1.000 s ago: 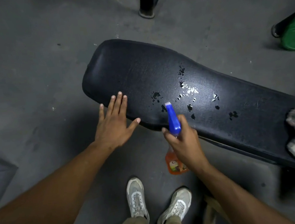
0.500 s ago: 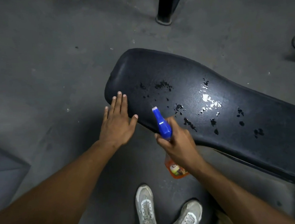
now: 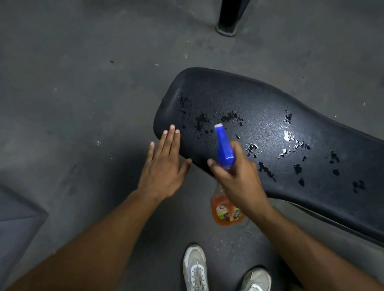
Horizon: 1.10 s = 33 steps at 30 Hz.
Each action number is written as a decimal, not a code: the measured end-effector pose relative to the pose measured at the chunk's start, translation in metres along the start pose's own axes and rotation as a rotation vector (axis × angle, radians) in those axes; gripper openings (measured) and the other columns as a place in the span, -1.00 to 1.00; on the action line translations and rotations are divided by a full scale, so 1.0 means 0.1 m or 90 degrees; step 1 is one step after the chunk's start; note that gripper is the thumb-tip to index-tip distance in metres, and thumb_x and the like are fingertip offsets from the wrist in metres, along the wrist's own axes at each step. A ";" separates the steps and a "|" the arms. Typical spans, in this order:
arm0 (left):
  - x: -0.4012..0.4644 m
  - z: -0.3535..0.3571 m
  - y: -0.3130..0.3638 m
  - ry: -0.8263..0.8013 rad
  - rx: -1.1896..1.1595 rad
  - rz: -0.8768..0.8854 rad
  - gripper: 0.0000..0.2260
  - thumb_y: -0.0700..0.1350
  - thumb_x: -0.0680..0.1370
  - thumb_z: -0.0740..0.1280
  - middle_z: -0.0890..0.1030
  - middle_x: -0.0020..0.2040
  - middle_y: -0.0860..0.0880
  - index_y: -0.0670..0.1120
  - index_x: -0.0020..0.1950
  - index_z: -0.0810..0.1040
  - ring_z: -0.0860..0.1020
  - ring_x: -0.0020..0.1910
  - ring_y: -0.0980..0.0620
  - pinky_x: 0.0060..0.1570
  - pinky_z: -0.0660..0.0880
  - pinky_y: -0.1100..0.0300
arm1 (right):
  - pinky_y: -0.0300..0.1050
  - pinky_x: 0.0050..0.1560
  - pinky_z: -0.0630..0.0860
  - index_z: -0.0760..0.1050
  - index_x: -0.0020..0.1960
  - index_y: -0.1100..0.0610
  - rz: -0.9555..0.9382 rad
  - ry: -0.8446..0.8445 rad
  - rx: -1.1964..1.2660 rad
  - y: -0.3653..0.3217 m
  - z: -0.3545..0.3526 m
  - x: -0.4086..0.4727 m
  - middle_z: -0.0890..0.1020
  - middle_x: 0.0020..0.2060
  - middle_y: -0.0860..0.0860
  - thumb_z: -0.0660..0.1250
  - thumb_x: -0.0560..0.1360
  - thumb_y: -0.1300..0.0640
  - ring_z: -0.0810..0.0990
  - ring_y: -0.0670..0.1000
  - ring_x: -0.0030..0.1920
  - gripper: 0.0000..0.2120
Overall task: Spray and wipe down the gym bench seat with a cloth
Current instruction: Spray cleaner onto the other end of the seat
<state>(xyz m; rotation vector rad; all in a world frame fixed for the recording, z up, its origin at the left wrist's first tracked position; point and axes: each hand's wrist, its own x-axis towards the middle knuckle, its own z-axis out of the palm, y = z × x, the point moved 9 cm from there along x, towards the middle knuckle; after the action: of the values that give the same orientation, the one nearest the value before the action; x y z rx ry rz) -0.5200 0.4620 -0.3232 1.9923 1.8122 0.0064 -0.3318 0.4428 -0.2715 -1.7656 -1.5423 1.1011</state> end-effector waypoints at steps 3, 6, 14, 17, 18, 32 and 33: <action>-0.01 -0.01 -0.01 -0.016 0.011 0.007 -0.29 0.21 0.68 0.02 -0.36 0.64 0.07 -0.03 0.65 -0.32 -0.33 0.62 0.09 0.59 -0.26 -0.05 | -0.28 -0.31 0.35 0.34 -0.04 -0.01 0.041 0.054 0.040 0.07 -0.13 0.02 0.50 -0.36 -0.06 0.46 0.54 -0.01 0.44 -0.13 -0.37 -0.72; -0.02 0.00 -0.02 -0.029 0.016 0.013 -0.28 0.22 0.68 0.00 -0.39 0.63 0.08 -0.02 0.64 -0.36 -0.35 0.61 0.10 0.60 -0.26 -0.06 | -0.05 -0.21 0.44 0.37 -0.01 0.02 0.082 0.077 0.053 0.20 -0.22 -0.03 0.54 -0.32 -0.01 0.44 0.56 -0.02 0.51 -0.02 -0.31 -0.74; -0.01 0.02 0.00 -0.028 0.017 0.006 -0.26 0.24 0.67 0.00 -0.39 0.63 0.08 -0.03 0.64 -0.35 -0.35 0.61 0.10 0.61 -0.22 -0.07 | -0.20 -0.29 0.47 0.43 0.10 0.10 0.109 0.166 0.072 0.45 -0.61 -0.25 0.60 -0.26 0.11 0.44 0.58 0.00 0.51 -0.02 -0.34 -0.74; -0.01 0.02 0.00 -0.029 0.019 0.001 -0.26 0.26 0.66 -0.02 -0.38 0.64 0.07 -0.03 0.64 -0.35 -0.34 0.62 0.09 0.62 -0.19 -0.10 | -0.33 -0.33 0.38 0.45 0.11 0.18 0.119 0.195 0.084 0.54 -0.72 -0.32 0.55 -0.30 0.03 0.45 0.57 0.05 0.43 -0.10 -0.35 -0.73; -0.01 0.02 0.00 -0.029 0.020 -0.001 -0.26 0.27 0.65 -0.03 -0.38 0.64 0.07 -0.03 0.64 -0.35 -0.34 0.62 0.09 0.62 -0.18 -0.11 | -0.34 -0.33 0.38 0.44 0.09 0.19 0.122 0.193 0.084 0.55 -0.74 -0.35 0.53 -0.31 -0.01 0.45 0.57 0.07 0.43 -0.13 -0.35 -0.74; -0.02 0.07 0.28 -0.002 0.040 -0.034 -0.21 0.36 0.62 -0.10 -0.33 0.65 0.00 -0.08 0.65 -0.30 -0.31 0.63 0.03 0.58 -0.29 -0.07 | 0.11 -0.11 0.60 0.39 0.13 -0.10 0.036 -0.050 0.096 0.52 -0.35 -0.69 0.60 -0.17 0.04 0.44 0.51 -0.17 0.58 0.09 -0.20 -0.68; -0.02 0.08 0.39 -0.002 0.044 -0.016 -0.21 0.36 0.61 -0.10 -0.32 0.66 0.00 -0.08 0.65 -0.30 -0.30 0.63 0.03 0.59 -0.27 -0.08 | 0.14 -0.09 0.59 0.39 0.14 -0.10 0.037 -0.043 0.099 0.54 -0.40 -0.72 0.60 -0.16 0.05 0.42 0.48 -0.20 0.59 0.12 -0.18 -0.65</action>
<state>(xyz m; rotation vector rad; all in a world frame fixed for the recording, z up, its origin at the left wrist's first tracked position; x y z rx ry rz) -0.4810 0.4559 -0.3174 2.0152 1.8592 -0.0682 -0.2696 0.3663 -0.2791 -1.6928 -1.4107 1.2852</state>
